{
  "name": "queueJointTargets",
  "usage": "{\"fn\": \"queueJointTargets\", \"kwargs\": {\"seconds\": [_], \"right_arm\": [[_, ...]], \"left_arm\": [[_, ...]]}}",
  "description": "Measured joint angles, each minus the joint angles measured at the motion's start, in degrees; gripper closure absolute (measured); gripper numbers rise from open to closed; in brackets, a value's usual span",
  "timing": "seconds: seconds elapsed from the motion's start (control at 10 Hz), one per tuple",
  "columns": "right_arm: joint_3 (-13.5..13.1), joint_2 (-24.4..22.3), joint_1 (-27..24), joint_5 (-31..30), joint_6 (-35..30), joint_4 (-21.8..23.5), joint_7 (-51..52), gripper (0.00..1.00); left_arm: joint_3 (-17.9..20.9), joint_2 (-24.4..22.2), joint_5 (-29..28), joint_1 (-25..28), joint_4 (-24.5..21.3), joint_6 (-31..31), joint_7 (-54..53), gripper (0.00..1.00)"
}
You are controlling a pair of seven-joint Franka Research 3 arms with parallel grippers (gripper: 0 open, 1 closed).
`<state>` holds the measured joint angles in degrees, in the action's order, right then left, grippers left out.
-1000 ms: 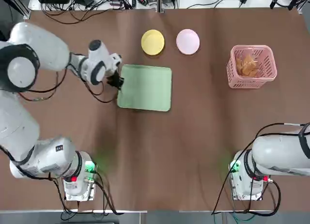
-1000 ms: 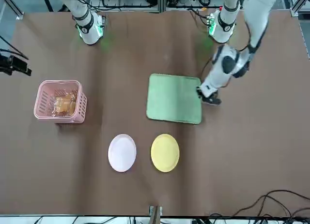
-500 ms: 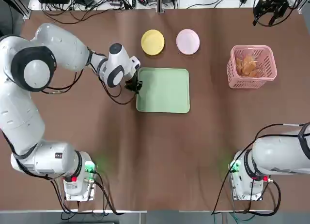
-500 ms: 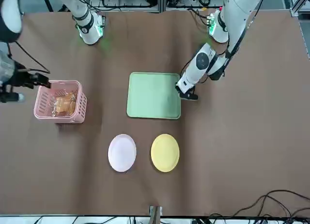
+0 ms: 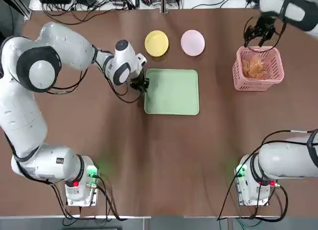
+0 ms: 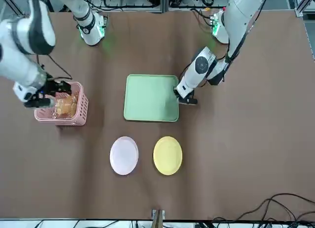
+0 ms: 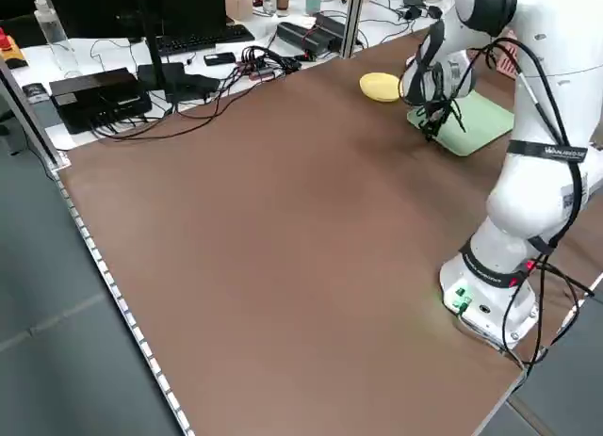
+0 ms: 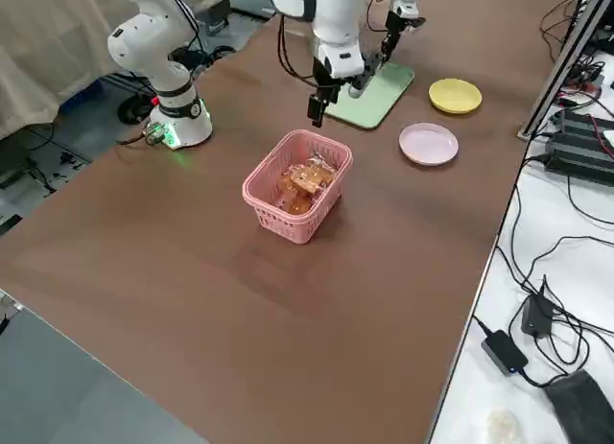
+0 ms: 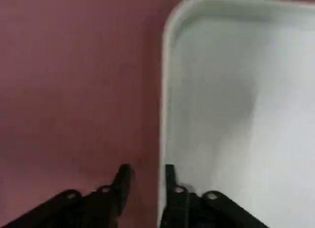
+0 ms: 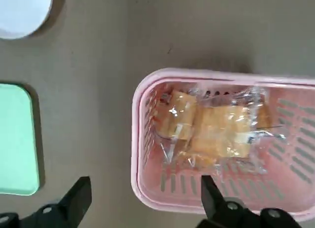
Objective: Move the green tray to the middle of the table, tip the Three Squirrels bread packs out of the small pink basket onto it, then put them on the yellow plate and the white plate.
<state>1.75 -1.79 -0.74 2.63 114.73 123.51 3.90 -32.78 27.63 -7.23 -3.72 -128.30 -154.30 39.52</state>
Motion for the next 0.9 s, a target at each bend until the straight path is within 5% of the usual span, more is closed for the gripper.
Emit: {"fn": "queueJointTargets", "kwargs": {"seconds": [0.4, 0.9], "right_arm": [[-0.03, 0.07, 1.51, 0.00, 9.30, 8.62, 0.00, 0.02], [-0.03, 2.30, 1.87, 0.00, 19.67, 14.20, 0.00, 0.11]], "left_arm": [[0.52, -8.96, -0.18, 11.45, 14.36, 23.96, -7.30, 0.00], [0.63, -12.92, -0.28, 18.16, 31.51, 43.59, -16.96, 0.00]]}}
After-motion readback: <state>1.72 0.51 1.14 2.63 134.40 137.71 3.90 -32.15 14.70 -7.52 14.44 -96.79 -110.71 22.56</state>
